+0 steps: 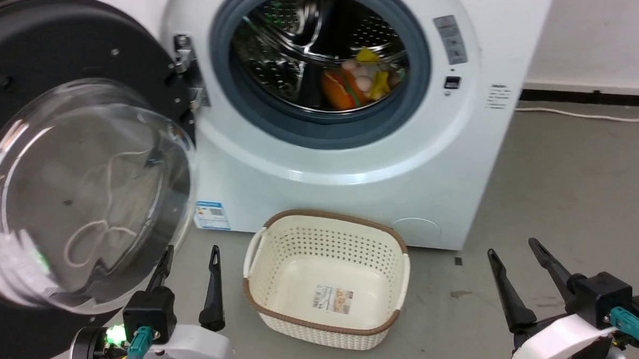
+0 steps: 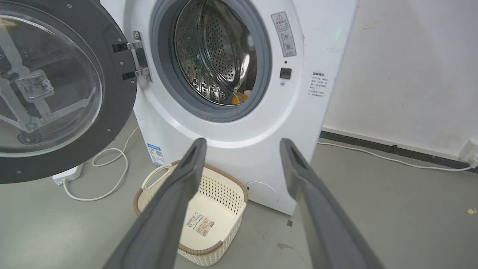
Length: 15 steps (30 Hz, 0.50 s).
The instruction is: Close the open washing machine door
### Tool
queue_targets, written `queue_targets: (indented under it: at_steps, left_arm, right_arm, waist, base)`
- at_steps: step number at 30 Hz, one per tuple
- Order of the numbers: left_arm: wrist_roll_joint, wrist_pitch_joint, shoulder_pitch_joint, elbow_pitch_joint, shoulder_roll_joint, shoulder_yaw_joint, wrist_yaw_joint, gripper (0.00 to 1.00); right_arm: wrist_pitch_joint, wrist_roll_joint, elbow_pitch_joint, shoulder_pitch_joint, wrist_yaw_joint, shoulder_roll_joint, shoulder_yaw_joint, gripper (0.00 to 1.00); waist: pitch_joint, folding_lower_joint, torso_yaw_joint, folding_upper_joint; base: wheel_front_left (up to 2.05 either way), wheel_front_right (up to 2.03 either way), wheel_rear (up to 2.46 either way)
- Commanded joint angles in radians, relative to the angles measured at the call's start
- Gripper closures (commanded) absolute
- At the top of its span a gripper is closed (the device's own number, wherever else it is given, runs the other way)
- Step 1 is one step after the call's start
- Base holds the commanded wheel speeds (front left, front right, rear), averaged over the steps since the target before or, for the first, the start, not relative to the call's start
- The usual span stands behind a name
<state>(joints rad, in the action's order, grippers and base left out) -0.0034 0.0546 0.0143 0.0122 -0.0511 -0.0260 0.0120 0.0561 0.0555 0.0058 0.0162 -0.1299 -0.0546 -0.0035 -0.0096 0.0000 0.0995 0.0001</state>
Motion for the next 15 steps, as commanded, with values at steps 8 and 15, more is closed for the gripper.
queue_targets:
  at_steps: [8,15]
  left_arm:
    - [-0.009,0.030,-0.018,0.034,-0.003,0.004,-0.007,0.00]
    - [-0.013,0.045,-0.034,0.064,-0.002,0.012,-0.023,0.00]
  right_arm:
    - [0.029,0.007,0.005,-0.017,0.000,0.001,0.053,0.00]
    - [0.043,0.008,0.026,-0.050,0.000,0.002,0.104,0.00]
  waist:
    - [0.007,0.0000,0.068,-0.0001]
    - [0.016,0.0000,0.103,-0.0001]
  base:
    - [0.00,0.00,0.00]
    - [-0.01,-0.01,-0.01]
